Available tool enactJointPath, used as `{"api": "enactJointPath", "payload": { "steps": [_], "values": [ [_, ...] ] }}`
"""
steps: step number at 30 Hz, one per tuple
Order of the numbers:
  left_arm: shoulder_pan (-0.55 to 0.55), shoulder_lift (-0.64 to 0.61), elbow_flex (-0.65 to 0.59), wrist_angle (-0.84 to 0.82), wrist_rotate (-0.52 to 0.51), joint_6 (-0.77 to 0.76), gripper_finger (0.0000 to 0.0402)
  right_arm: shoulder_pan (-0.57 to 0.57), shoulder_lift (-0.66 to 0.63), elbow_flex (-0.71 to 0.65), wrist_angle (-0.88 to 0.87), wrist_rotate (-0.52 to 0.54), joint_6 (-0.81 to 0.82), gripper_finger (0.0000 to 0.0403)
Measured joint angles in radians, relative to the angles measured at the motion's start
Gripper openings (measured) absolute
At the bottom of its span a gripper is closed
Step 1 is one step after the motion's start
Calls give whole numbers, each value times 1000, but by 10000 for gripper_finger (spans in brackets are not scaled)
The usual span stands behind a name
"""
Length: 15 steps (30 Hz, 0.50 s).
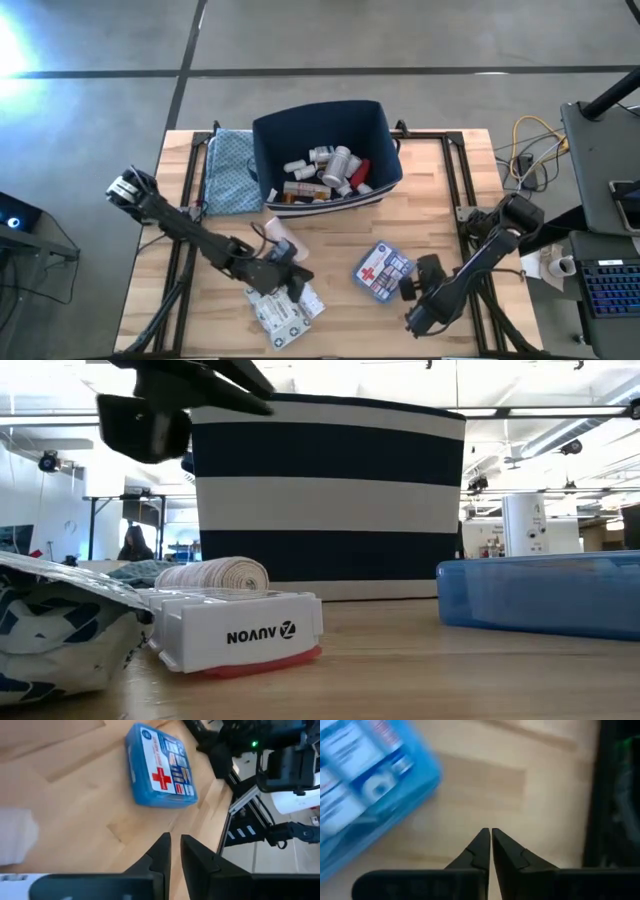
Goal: Pick & place medical supplies in basket/bin
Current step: Put the blue first aid kit into the blue bin
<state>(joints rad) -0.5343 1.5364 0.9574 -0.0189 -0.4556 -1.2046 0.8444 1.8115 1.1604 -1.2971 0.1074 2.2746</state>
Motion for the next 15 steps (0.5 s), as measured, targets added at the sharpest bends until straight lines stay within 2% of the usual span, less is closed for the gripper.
{"api": "enactJointPath", "payload": {
  "steps": [4,9,15],
  "values": [
    [21,84,59,23,37,-2,17,-2,-35,-54,5,26,19,9],
    [53,196,146,17,38,71,17,-8,-85,-144,111,38,3,9],
    [96,295,250,12,38,78,17,-24,-104,-188,168,128,-4,9]
  ]
}}
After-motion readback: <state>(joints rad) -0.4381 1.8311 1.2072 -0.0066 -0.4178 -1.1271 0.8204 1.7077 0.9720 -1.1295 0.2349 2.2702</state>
